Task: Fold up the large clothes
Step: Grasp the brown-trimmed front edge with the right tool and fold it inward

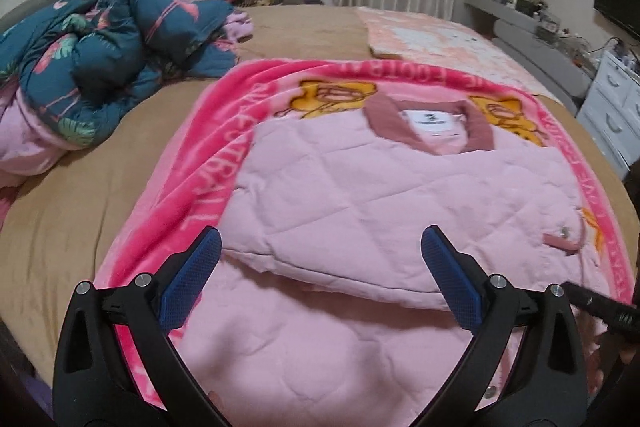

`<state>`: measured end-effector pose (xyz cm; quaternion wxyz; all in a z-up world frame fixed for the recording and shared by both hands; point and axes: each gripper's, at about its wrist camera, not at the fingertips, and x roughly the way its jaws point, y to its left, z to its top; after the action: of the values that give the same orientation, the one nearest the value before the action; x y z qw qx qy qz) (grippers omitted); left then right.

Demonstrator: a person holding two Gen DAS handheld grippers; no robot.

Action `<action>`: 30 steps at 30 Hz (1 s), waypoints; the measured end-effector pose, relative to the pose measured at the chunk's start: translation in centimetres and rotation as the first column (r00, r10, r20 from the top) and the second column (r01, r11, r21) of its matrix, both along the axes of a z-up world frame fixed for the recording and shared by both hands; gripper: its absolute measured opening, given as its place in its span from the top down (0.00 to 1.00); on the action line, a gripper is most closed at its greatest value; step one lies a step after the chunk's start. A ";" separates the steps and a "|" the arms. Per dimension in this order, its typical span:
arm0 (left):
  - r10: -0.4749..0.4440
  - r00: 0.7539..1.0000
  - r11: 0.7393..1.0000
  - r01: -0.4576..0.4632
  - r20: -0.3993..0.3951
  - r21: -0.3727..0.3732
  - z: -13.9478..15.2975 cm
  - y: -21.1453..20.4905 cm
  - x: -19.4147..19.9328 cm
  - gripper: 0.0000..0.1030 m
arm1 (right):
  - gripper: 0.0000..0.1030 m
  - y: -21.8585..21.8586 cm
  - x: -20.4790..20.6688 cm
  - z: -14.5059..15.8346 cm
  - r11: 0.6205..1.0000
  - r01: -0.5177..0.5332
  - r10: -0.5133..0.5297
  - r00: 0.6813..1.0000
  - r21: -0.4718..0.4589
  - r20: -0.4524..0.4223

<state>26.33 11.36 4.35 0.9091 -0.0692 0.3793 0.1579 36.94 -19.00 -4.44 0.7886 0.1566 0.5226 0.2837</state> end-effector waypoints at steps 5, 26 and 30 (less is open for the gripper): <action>0.008 1.000 1.000 -0.008 -0.020 -0.010 -1.2 0.9 0.5 0.09 | 0.69 0.5 -0.3 1.2 1.000 0.001 0.000 0.994 -0.003 0.108; -0.098 0.995 0.995 0.097 -0.036 -0.033 -2.7 -2.0 6.8 0.09 | 0.82 0.6 1.6 7.3 0.962 0.038 0.128 0.809 -0.269 0.573; -0.125 0.990 0.991 0.122 -0.062 -0.054 -3.7 -2.5 8.1 0.09 | 0.82 0.5 2.5 6.6 0.965 0.047 0.109 0.825 -0.259 0.554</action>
<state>34.48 8.81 0.63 0.9022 -0.0630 0.4161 0.0941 39.43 -18.51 2.14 0.9163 -0.0481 0.3018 0.2588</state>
